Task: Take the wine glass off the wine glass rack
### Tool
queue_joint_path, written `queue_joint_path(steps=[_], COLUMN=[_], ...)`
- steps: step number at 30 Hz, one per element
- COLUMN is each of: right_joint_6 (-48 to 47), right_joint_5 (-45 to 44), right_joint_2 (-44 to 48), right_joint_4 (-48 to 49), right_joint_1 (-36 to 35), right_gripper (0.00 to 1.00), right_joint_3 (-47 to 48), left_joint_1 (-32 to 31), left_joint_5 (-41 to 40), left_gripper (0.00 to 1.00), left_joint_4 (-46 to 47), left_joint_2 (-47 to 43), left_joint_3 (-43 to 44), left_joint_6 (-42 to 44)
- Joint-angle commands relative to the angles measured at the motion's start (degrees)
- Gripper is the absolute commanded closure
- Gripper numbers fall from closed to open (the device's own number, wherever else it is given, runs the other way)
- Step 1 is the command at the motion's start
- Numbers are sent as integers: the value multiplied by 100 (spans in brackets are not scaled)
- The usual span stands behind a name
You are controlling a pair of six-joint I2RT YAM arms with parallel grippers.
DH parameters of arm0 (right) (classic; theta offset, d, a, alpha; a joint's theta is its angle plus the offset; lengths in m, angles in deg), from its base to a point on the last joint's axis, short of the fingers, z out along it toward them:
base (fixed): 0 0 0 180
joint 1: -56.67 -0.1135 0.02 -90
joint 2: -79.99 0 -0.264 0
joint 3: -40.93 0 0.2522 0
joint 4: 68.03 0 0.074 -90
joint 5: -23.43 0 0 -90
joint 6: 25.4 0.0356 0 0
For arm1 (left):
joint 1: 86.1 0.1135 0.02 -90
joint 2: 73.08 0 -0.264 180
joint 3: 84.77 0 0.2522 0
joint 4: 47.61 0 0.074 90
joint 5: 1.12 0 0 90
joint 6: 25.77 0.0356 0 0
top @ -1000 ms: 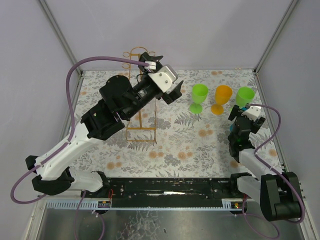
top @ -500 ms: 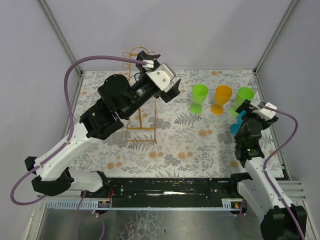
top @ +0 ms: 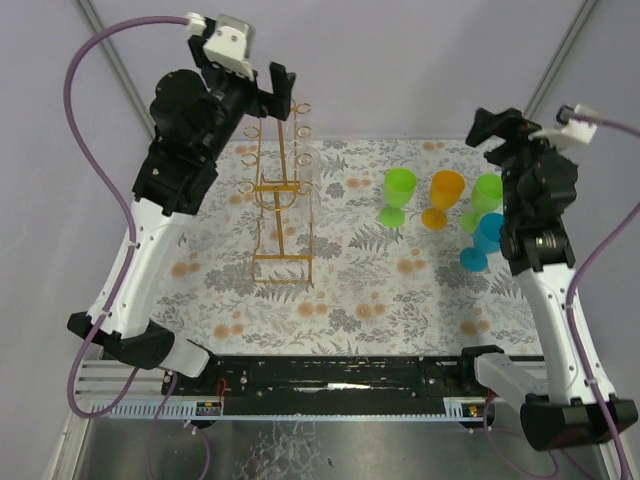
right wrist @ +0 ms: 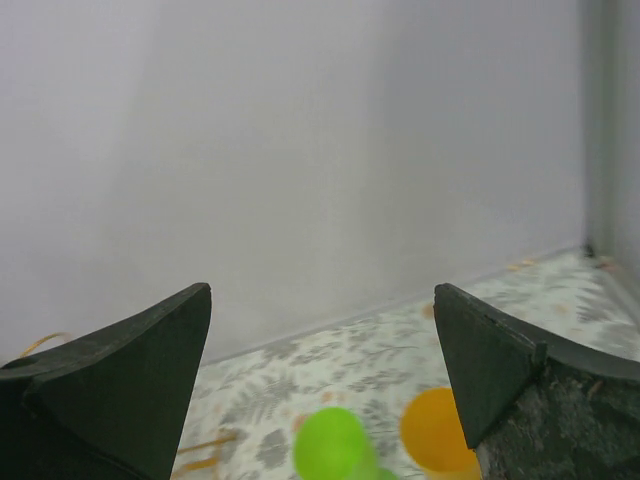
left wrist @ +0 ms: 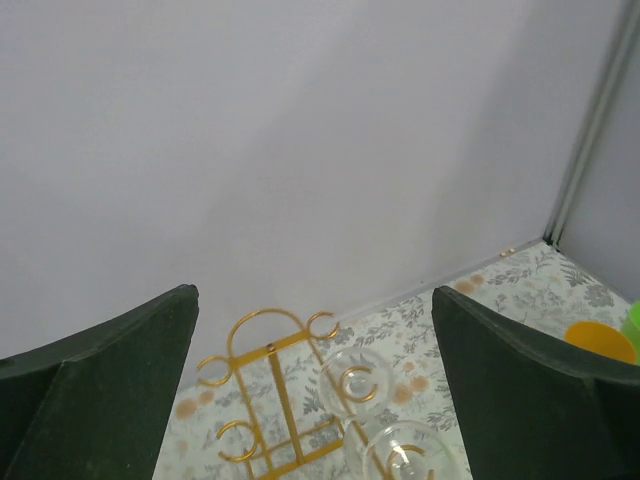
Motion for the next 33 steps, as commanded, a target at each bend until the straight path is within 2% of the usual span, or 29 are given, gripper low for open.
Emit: queue_joint_path(steps=[1, 5, 9, 15, 21, 33], right_joint_6=[1081, 1897, 2685, 3745, 4002, 4115], right_joint_5=[2409, 3909, 4919, 6086, 6561, 6806], right_joint_2=[-987, -1748, -2229, -2917, -3470, -4198], right_joint_4=[-1213, -1195, -782, -217, -299, -589], right_joint_1=[7, 7, 3, -79, -511, -1270], right_gripper=[2, 5, 8, 16, 21, 35], right_joint_3=[1232, 1769, 1801, 1895, 2318, 2949], left_joint_1=[861, 1668, 2331, 2457, 2459, 2464], left_joint_5=[667, 1184, 1838, 2120, 2165, 2163], left_gripper=[0, 0, 0, 0, 0, 0], left_joint_4=[-374, -625, -728, -599, -510, -609], left_joint_2=[104, 110, -46, -431, -589, -615], left_joint_3=[265, 180, -171, -793, -1049, -1063], left_joint_6=[-1596, -2531, -3304, -3735, -3829, -3679])
